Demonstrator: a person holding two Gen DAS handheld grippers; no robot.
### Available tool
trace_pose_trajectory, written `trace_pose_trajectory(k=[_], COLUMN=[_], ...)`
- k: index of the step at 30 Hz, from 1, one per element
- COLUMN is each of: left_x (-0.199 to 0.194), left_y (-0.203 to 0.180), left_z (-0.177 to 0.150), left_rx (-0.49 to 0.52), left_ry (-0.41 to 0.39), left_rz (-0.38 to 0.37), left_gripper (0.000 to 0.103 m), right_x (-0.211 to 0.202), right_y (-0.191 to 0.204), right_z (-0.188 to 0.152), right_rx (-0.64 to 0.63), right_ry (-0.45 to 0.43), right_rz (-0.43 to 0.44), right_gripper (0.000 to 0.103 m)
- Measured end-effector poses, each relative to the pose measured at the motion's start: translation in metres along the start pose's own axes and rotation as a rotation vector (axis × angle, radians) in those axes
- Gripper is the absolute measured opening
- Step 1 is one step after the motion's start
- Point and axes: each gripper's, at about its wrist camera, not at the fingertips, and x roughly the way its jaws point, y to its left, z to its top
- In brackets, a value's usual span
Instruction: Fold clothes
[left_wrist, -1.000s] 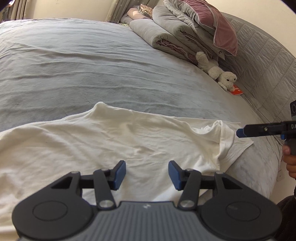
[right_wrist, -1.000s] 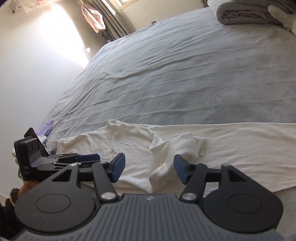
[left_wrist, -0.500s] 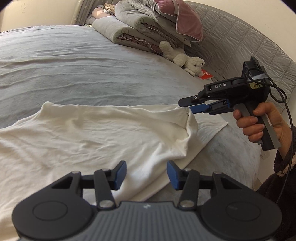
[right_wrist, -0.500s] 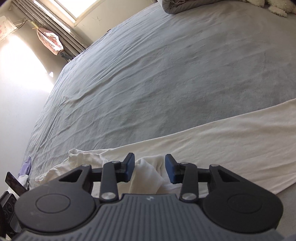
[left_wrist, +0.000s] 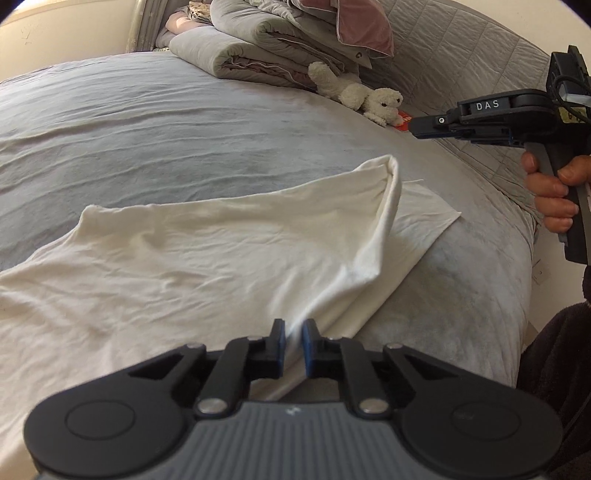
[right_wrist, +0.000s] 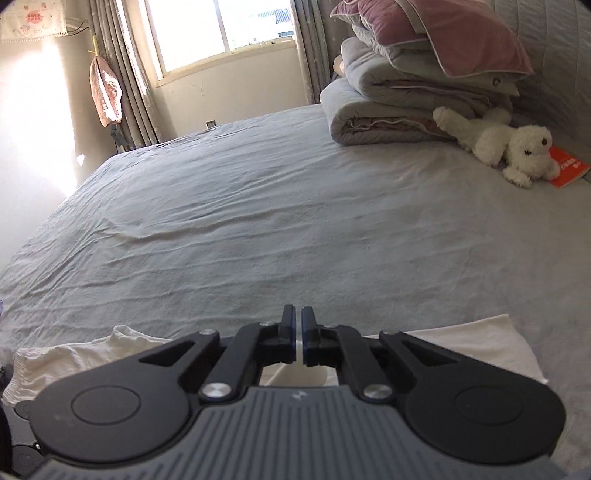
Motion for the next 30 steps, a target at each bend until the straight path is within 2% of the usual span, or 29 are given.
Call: trace_pose_trajectory(k=[2,5,6,8,11,13,14,15,16,20,23,25,30], left_x=[-0.002,-0.005,-0.006,-0.006,-0.005,-0.004,-0.003,-0.003,-0.004,-0.004,-0.003,-0.001,-0.001], left_y=[-0.001,-0.001,0.000,0.000,0.000,-0.001,0.000,0.000,0.001,0.004,0.004,0.002,0.002], left_z=[0.000,0.000,0.000,0.001,0.002,0.003,0.003,0.003,0.003,0.002,0.001,0.000,-0.001], left_rx=[0.017,0.022,0.022,0.016,0.007,0.003,0.000,-0.004,-0.008,-0.021,-0.020,-0.013,-0.004], left_ry=[0.005,-0.004,-0.010,-0.021,-0.030,-0.035,-0.037,-0.040,-0.043,-0.046,-0.033,-0.017,0.000], left_rz=[-0.005,-0.003,-0.002,-0.005,-0.010,-0.007,-0.004,-0.003,-0.003,0.000,0.001,-0.004,-0.009], left_gripper=[0.004,0.004,0.004,0.005,0.015,0.029,0.031,0.033,0.034,0.035,0.035,0.035,0.034], right_x=[0.002,0.017,0.023,0.034,0.047,0.052,0.054,0.055,0.056,0.065,0.072,0.074,0.053], right_y=[-0.004,-0.018,-0.021,-0.024,-0.022,-0.018,-0.017,-0.016,-0.014,-0.009,-0.006,-0.004,0.001], right_z=[0.000,-0.004,-0.005,-0.007,-0.010,-0.012,-0.012,-0.012,-0.013,-0.018,-0.022,-0.023,-0.019], right_rx=[0.000,0.036,0.057,0.082,0.061,0.046,0.040,0.032,0.018,-0.035,-0.057,-0.060,-0.044], right_ry=[0.011,0.076,0.097,0.136,0.171,0.186,0.187,0.186,0.183,0.191,0.206,0.205,0.141], right_rz=[0.004,0.020,0.038,0.059,0.053,0.051,0.054,0.057,0.059,0.037,0.027,0.015,-0.007], right_gripper=[0.004,0.005,0.012,0.013,0.015,0.023,0.028,0.036,0.040,0.040,0.037,0.007,0.004])
